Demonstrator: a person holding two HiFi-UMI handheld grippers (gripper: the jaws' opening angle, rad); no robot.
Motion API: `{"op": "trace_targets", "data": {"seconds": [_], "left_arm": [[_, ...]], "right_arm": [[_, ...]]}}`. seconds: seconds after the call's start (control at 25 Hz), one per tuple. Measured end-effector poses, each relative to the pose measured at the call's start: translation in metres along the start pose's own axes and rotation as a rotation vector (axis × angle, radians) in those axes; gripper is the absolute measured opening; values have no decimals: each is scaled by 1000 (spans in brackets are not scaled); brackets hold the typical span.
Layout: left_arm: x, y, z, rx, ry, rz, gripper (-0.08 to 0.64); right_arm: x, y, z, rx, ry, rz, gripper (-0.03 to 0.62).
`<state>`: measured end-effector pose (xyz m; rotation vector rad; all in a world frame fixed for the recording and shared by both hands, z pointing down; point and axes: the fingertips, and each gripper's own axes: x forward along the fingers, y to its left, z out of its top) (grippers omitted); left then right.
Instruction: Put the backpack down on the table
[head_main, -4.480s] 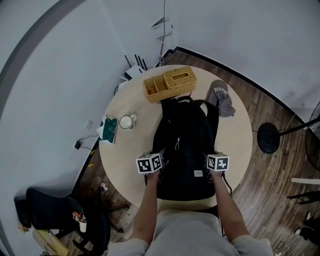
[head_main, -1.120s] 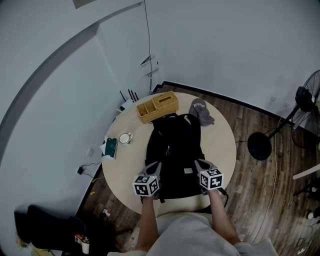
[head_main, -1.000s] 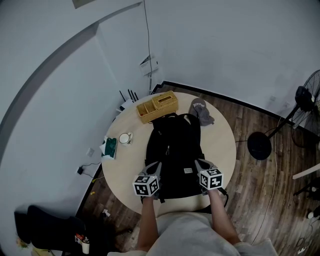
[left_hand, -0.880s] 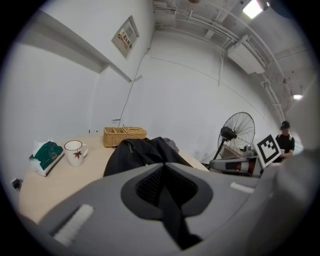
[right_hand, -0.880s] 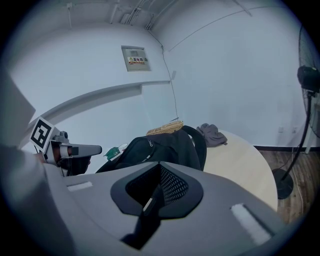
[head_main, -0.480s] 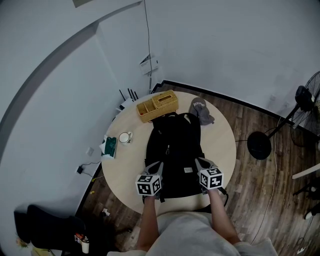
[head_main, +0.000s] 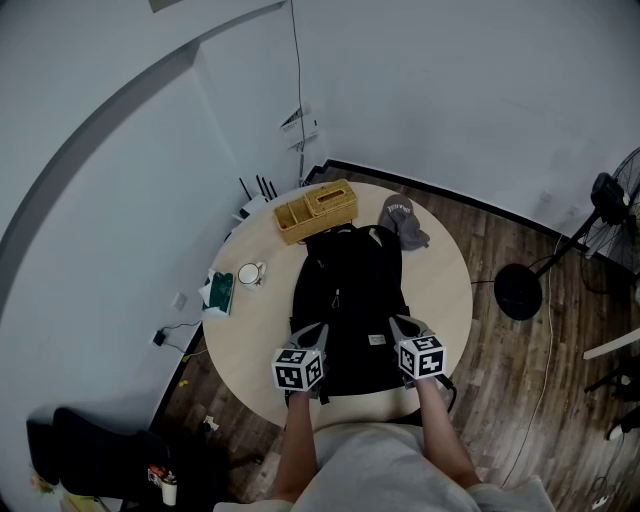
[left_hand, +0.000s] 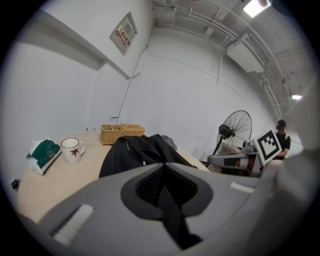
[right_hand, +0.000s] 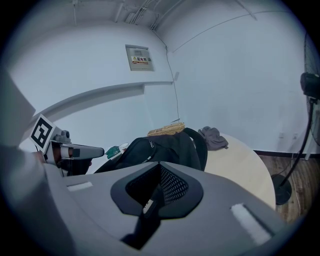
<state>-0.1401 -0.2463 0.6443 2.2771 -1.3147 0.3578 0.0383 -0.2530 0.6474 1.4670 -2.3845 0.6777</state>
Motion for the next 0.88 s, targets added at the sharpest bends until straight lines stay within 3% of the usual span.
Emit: {"op": "trace_targets", "data": {"seconds": [0.88], "left_arm": [[-5,-4,0,-7,-4,-6,60]], "right_arm": [[-4,8,-2,-14,11,15,0]]}}
